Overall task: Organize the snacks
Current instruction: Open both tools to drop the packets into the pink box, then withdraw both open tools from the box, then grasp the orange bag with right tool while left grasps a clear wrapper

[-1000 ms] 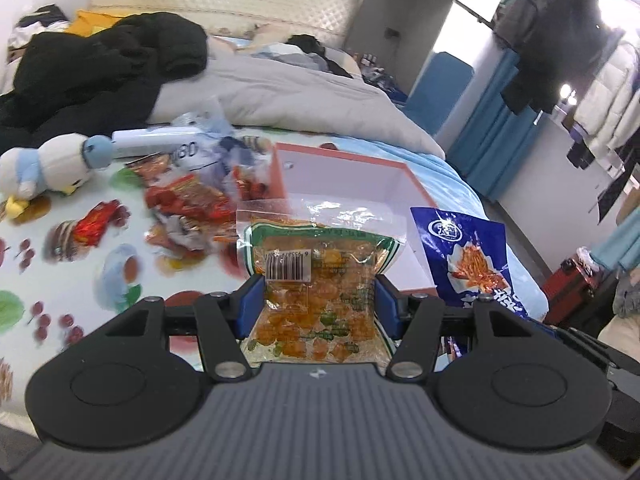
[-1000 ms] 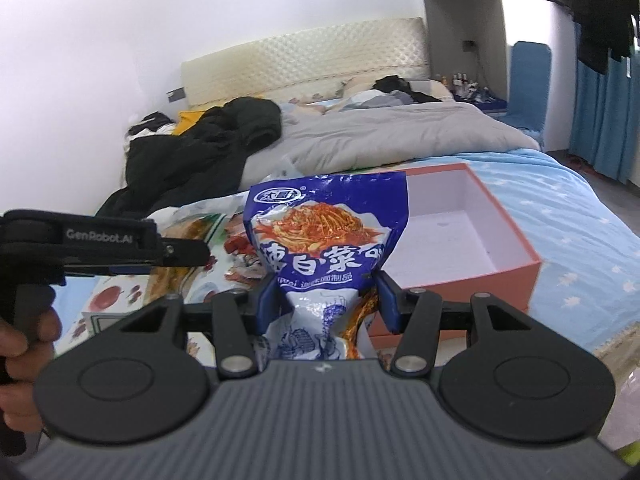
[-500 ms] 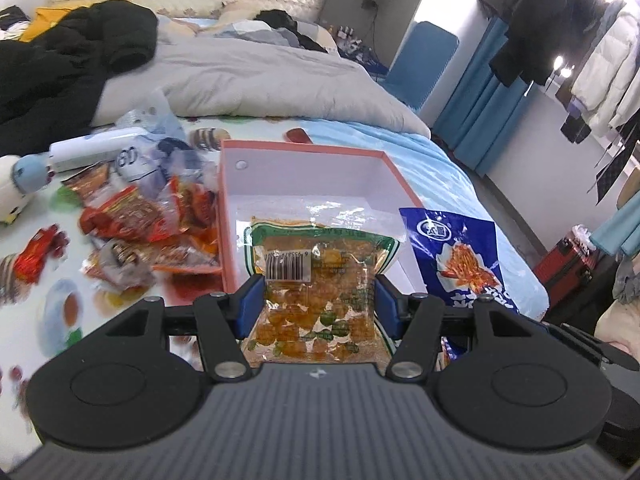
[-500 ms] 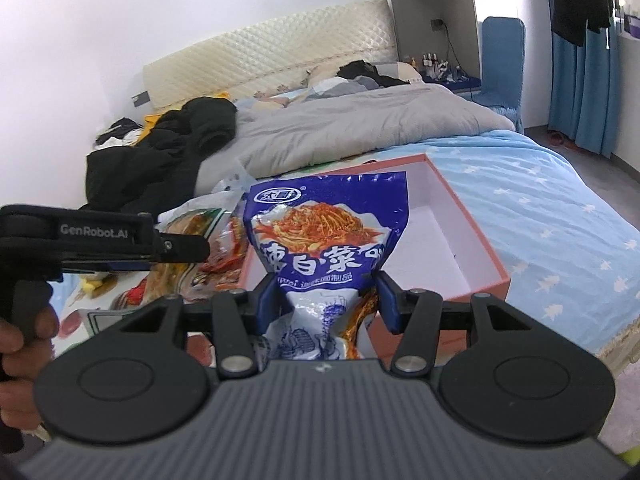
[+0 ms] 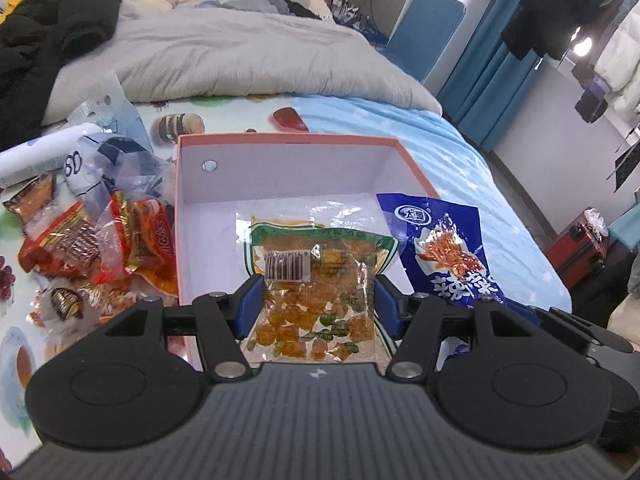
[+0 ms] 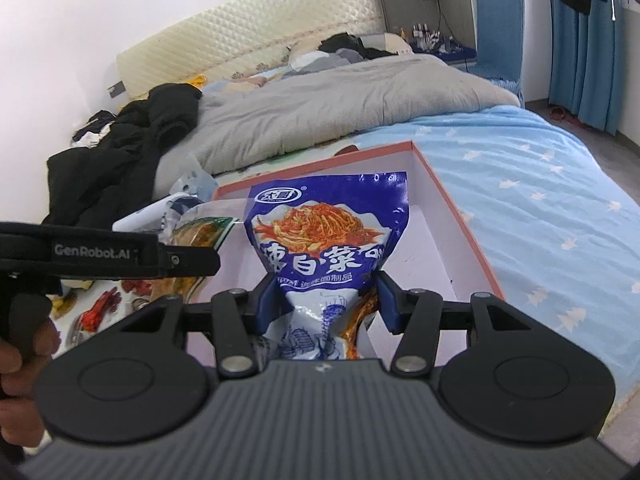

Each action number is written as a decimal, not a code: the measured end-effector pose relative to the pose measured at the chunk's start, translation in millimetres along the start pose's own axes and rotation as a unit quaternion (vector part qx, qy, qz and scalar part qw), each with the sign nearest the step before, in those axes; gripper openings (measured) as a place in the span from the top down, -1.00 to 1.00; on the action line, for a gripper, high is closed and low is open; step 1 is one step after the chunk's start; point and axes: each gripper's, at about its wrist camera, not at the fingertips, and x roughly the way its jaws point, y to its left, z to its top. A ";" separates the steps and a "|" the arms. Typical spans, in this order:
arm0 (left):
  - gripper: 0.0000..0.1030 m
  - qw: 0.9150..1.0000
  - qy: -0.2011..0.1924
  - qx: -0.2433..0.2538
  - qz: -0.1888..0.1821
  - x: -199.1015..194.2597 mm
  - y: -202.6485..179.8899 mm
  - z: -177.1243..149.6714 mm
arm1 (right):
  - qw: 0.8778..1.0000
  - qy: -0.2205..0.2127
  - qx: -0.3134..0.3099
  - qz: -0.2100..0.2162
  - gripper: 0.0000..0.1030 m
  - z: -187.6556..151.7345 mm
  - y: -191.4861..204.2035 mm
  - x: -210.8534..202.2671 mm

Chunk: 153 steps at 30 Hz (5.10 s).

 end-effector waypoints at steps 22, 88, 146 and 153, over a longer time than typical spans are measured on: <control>-0.57 1.000 -0.020 0.021 0.012 -14.5 2.9 1.8 | 0.998 0.053 0.027 -0.013 -0.40 -8.8 -9.2 38.2; -0.57 0.989 -0.103 -0.071 0.085 -264.8 108.7 -197.6 | 0.989 -0.030 -0.122 0.075 -0.38 -122.2 162.4 -146.6; 0.47 0.969 -0.007 -0.238 -0.065 13.9 306.7 -118.2 | 0.856 -0.045 -0.487 -0.170 0.89 -165.7 268.6 152.0; 0.53 0.967 -0.014 -0.250 -0.045 -25.5 294.7 -156.5 | 0.866 -0.032 -0.483 -0.130 0.93 -175.5 266.4 112.6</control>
